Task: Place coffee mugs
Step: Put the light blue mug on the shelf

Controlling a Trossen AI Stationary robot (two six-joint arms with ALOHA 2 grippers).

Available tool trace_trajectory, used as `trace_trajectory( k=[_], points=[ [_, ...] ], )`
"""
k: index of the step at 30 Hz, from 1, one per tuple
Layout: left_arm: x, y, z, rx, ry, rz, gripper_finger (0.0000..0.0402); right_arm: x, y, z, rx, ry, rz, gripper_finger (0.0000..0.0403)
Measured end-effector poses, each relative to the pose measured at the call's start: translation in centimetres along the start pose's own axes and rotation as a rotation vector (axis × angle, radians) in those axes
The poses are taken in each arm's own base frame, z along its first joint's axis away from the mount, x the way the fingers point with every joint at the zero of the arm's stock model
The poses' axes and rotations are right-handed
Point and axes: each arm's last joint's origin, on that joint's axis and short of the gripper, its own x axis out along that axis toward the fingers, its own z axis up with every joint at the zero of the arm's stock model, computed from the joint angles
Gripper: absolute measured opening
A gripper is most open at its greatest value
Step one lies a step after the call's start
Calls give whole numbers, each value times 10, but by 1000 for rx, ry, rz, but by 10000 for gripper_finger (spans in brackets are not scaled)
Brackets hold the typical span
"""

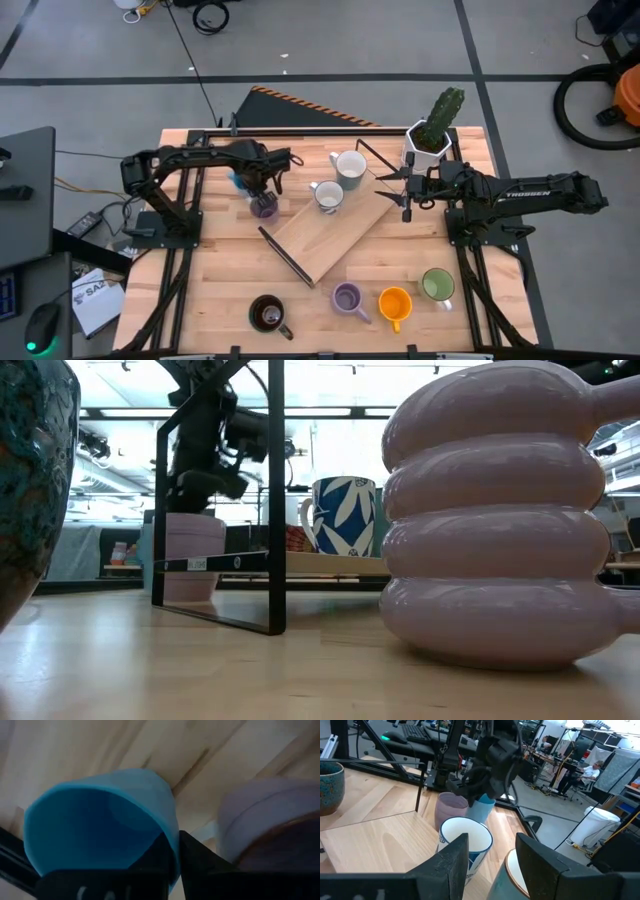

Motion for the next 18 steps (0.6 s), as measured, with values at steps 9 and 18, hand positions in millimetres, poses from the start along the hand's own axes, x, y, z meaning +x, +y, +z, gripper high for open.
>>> trace_trajectory(
  k=[9, 18],
  points=[
    [-47, 7, 18, -61, -106, -24, 23, 0, 0, 0, -4, 0, 0, 169],
    [-98, -21, 20, 9, -230, -142, 23, 0, 0, 0, -3, 3, -8, 169]
  ],
)
